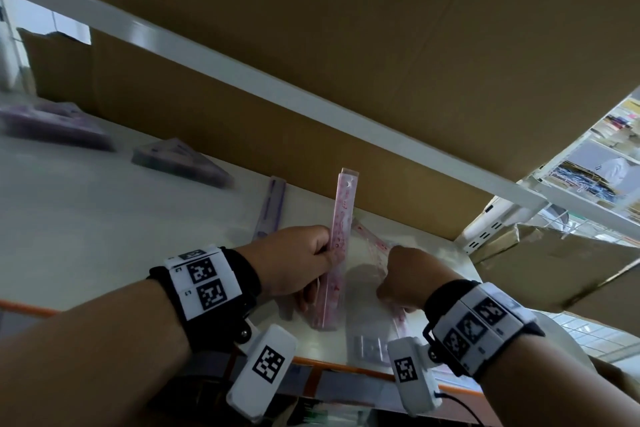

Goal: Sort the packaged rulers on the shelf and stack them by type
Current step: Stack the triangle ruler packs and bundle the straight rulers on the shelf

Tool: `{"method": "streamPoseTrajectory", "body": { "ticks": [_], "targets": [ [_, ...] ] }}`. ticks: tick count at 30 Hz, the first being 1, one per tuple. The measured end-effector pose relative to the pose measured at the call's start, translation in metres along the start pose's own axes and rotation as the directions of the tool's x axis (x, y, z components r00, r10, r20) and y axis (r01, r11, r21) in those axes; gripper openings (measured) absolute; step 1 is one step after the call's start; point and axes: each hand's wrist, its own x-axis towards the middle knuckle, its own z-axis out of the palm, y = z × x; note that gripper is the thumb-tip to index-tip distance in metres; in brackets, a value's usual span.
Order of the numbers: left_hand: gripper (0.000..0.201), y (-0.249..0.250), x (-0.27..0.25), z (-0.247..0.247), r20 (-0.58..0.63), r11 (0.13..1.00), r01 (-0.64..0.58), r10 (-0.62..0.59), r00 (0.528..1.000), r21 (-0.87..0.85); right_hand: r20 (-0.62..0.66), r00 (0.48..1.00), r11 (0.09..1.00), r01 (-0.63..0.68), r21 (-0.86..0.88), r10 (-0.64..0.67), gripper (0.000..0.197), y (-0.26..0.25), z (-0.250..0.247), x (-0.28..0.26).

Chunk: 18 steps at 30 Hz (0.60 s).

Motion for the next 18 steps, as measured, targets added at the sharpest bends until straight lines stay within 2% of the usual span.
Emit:
{"method": "streamPoseTrajectory", "body": {
  "ticks": [3,6,8,9,12,14,16,18],
  "targets": [
    [0.015,0.0,0.0,-0.001,0.003,1.0,-0.002,0.002,1.0,0.016,0.014,1.0,0.999,0.012,-0.037,-0.012,0.01,-0.003,-0.005,-0.001],
    [0.017,0.001,-0.001,-0.001,0.008,1.0,0.003,-0.003,1.0,0.007,0.08,0.997,1.0,0.024,-0.017,-0.022,0.02,0.005,-0.012,0.006],
    [0.019,0.001,-0.002,-0.002,0.009,1.0,0.01,-0.01,1.0,-0.005,0.156,0.987,0.994,0.031,0.105,-0.047,0.037,0.014,-0.022,0.015],
    [0.02,0.001,-0.002,-0.002,0.011,1.0,0.016,-0.016,1.0,-0.01,0.18,0.979,0.992,0.075,0.101,-0.093,0.048,0.018,-0.029,0.022],
    [0.02,0.001,-0.002,-0.003,0.023,1.0,0.015,-0.015,1.0,-0.016,0.219,0.952,0.961,0.247,-0.127,-0.216,0.093,0.022,-0.041,0.044],
    [0.021,0.001,-0.001,-0.004,0.028,1.0,0.009,-0.009,1.0,-0.008,0.248,0.935,0.933,0.305,-0.191,-0.254,0.115,0.022,-0.041,0.057],
    [0.021,0.001,-0.001,-0.004,0.031,1.0,0.007,-0.007,0.999,0.009,0.246,0.926,0.916,0.34,-0.211,-0.287,0.123,0.023,-0.037,0.066],
    [0.021,0.001,-0.001,-0.004,0.023,1.0,0.008,-0.008,1.0,0.02,0.204,0.93,0.914,0.348,-0.207,-0.307,0.12,0.026,-0.031,0.069]
  ]
}}
